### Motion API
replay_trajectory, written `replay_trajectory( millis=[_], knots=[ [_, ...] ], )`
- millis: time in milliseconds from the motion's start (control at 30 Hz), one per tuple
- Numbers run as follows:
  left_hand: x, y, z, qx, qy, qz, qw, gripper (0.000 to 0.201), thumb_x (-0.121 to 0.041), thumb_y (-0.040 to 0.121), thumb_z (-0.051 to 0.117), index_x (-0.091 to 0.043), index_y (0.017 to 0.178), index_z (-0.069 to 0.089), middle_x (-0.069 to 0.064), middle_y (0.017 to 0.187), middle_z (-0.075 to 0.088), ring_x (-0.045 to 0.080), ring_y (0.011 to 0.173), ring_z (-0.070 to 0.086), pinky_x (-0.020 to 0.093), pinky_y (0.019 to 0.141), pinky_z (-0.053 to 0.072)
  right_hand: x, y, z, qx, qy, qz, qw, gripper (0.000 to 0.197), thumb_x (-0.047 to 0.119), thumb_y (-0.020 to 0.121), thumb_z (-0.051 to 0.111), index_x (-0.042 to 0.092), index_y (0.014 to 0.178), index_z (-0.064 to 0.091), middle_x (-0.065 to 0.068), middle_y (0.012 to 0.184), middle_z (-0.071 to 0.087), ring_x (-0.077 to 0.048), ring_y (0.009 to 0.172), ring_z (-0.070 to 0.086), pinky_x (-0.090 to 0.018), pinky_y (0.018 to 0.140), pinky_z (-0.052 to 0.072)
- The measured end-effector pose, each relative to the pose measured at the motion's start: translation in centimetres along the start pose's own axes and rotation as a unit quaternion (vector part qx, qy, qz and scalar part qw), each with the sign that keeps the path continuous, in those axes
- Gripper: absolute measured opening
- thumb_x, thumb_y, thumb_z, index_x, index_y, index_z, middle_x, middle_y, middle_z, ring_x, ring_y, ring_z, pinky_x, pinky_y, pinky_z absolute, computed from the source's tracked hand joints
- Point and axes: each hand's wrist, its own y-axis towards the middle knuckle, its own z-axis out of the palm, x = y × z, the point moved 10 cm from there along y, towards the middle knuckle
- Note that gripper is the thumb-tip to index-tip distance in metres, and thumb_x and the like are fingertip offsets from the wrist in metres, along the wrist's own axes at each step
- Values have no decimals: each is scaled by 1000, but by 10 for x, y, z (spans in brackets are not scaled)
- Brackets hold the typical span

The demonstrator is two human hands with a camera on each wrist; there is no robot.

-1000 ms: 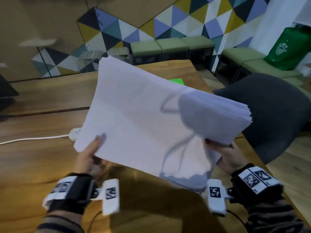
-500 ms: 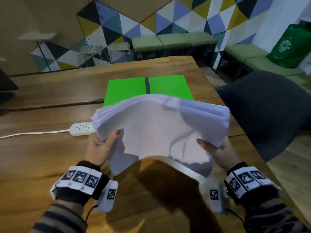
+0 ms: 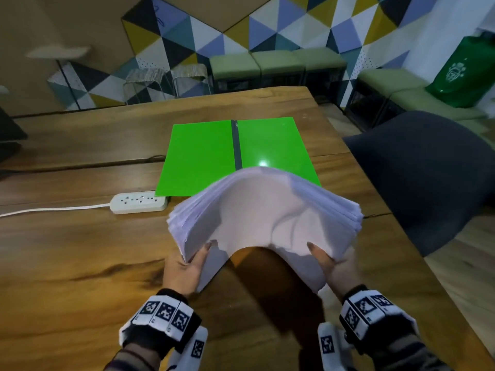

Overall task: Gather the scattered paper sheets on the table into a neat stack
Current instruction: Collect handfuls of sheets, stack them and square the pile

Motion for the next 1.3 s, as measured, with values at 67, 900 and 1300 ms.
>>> replay_trajectory(
  millis=[67,900,1300],
  knots=[
    [0,1,-4,-3,-9,5,1000,31,-12,76,74,-12,103,59,-5,91,63,21,94,60,31,86,45,7,0,2,14,31,-11,999,28,-8,78,65,19,85,62,7,82,70,-9,79,69,-24,71,57],
    [-104,-13,-26,-98,273,296,910,69,-9,72,75,-17,132,42,21,126,46,29,116,42,35,98,37,127,-41,1,-80,-348,-428,831,55,10,69,60,17,122,51,-27,126,39,-26,114,41,2,101,21],
    [-15,30,-17,71,-23,17,997,55,-43,37,86,-25,87,70,-11,86,74,7,85,68,27,77,57,7,22,-9,92,-195,3,976,41,6,68,80,33,86,55,-5,96,64,-35,105,59,-41,85,52]
  ],
)
